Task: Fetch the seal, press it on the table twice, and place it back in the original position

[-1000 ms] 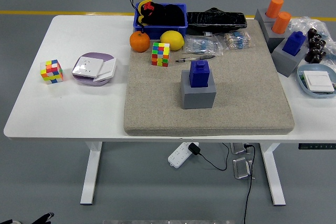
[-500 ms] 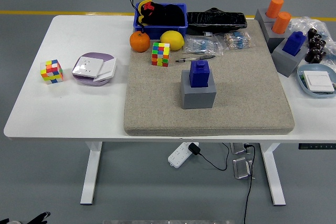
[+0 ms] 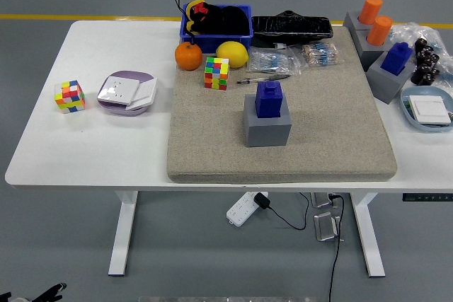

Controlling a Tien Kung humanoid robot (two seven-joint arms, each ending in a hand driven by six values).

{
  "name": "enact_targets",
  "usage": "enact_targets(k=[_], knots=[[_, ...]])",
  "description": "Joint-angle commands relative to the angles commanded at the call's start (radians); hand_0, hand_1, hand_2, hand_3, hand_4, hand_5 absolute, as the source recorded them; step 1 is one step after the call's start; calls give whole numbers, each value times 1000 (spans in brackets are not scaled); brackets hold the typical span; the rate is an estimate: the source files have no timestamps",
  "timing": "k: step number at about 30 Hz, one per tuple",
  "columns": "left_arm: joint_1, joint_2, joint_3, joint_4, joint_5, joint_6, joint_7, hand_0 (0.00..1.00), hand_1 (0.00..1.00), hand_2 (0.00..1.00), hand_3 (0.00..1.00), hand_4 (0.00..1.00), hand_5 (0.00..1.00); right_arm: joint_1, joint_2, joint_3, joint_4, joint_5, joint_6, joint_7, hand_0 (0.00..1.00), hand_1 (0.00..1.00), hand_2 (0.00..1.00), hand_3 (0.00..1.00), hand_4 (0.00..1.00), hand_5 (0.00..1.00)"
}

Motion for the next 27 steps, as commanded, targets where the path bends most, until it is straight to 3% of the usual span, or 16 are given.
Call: enact_targets(k=[16, 27], knots=[[-3, 0, -11, 0, 9, 3, 3, 812, 789, 765, 803, 695, 419, -4, 4, 2, 3, 0, 2, -17, 879, 857, 852, 878, 998, 464], [-7, 2, 31, 0, -32, -2, -3, 812, 789, 766, 802, 695, 420, -2, 3, -10, 1, 2, -2, -19, 876, 846, 848, 877, 998, 460]])
